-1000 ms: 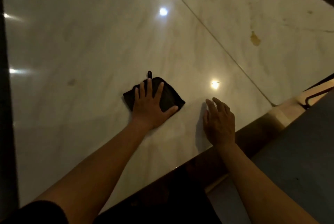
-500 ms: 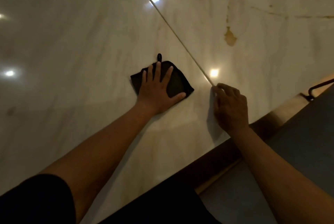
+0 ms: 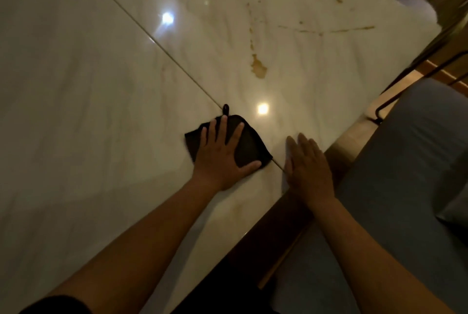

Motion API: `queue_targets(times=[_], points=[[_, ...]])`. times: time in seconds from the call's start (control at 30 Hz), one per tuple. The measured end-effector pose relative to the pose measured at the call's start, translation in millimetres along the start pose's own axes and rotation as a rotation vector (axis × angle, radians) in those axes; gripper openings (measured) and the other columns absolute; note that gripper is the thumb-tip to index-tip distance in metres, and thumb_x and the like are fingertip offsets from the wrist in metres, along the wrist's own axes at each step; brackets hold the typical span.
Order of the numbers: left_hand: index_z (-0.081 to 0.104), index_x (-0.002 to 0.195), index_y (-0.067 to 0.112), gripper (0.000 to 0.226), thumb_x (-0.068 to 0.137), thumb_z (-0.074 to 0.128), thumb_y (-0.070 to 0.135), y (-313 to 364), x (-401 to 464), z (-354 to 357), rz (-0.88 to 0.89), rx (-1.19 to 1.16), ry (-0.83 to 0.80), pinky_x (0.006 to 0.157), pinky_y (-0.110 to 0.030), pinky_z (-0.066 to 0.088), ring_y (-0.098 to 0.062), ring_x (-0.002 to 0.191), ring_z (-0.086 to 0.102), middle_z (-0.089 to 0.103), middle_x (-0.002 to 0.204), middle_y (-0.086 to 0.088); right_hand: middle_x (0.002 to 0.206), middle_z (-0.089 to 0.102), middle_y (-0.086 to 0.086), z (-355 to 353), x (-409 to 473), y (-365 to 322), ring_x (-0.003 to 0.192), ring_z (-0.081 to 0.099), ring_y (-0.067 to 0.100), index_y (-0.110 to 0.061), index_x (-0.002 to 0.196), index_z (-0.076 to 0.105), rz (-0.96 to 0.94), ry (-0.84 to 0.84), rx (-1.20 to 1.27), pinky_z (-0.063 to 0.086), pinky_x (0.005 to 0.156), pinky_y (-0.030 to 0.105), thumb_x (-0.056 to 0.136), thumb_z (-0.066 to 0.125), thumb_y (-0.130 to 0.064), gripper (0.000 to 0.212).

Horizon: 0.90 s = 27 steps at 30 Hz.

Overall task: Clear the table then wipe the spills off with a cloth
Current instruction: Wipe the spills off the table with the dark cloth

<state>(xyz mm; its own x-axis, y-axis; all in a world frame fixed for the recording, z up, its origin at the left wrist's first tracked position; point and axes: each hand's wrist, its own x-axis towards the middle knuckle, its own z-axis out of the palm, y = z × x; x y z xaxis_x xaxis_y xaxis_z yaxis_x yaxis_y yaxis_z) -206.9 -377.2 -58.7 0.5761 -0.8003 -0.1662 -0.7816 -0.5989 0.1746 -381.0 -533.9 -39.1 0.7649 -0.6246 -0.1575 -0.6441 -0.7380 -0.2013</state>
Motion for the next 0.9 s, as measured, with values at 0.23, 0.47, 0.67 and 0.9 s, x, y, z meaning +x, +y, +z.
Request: queue_targets(times=[0.23, 0.47, 0.67, 0.9], points=[[-0.008, 0.162, 0.034, 0.097, 0.086, 0.021, 0.088, 39.8, -57.4, 17.7, 0.247, -0.014, -0.026, 0.124, -0.055, -0.006, -0.033, 0.153, -0.023, -0.023, 0.167, -0.009, 0.163, 0.02, 0.01, -23.7, 8.0, 0.5, 0.149, 0.019, 0.029, -0.02, 0.156, 0.026, 0.003, -0.108, 0.066, 0.022, 0.12, 0.04, 0.103, 0.04, -0.021, 0.055], [-0.003, 0.162, 0.037, 0.093, 0.086, 0.016, 0.088, 39.2, 3.4, 3.8, 0.196, 0.008, 0.005, 0.124, -0.054, -0.007, -0.034, 0.155, -0.014, -0.014, 0.169, -0.009, 0.154, 0.035, 0.002, -44.9, 23.3, 9.2, 0.135, 0.038, 0.024, -0.028, 0.148, 0.041, -0.008, -0.149, 0.069, 0.048, 0.1, 0.041, 0.099, 0.047, -0.02, 0.05], [-0.002, 0.162, 0.036, 0.094, 0.085, 0.017, 0.088, 59.4, 70.2, -0.2, 0.121, -0.009, 0.052, 0.125, -0.055, -0.003, -0.035, 0.155, -0.011, -0.01, 0.17, -0.01, 0.149, 0.041, 0.003, -48.8, 82.9, 37.1, 0.127, 0.045, 0.024, -0.028, 0.15, 0.038, -0.006, 0.001, 0.11, 0.052, 0.09, 0.038, 0.098, 0.05, -0.025, 0.053], [0.001, 0.162, 0.036, 0.096, 0.083, 0.015, 0.089, 61.7, 174.8, -18.6, -0.058, -0.004, 0.076, 0.125, -0.055, 0.001, -0.035, 0.155, -0.005, -0.005, 0.17, -0.01, 0.152, 0.04, 0.009, -60.7, 197.4, 75.1, 0.135, 0.041, 0.03, -0.022, 0.148, 0.042, -0.103, 0.114, 0.031, 0.045, 0.1, 0.044, 0.094, 0.057, -0.035, 0.058]])
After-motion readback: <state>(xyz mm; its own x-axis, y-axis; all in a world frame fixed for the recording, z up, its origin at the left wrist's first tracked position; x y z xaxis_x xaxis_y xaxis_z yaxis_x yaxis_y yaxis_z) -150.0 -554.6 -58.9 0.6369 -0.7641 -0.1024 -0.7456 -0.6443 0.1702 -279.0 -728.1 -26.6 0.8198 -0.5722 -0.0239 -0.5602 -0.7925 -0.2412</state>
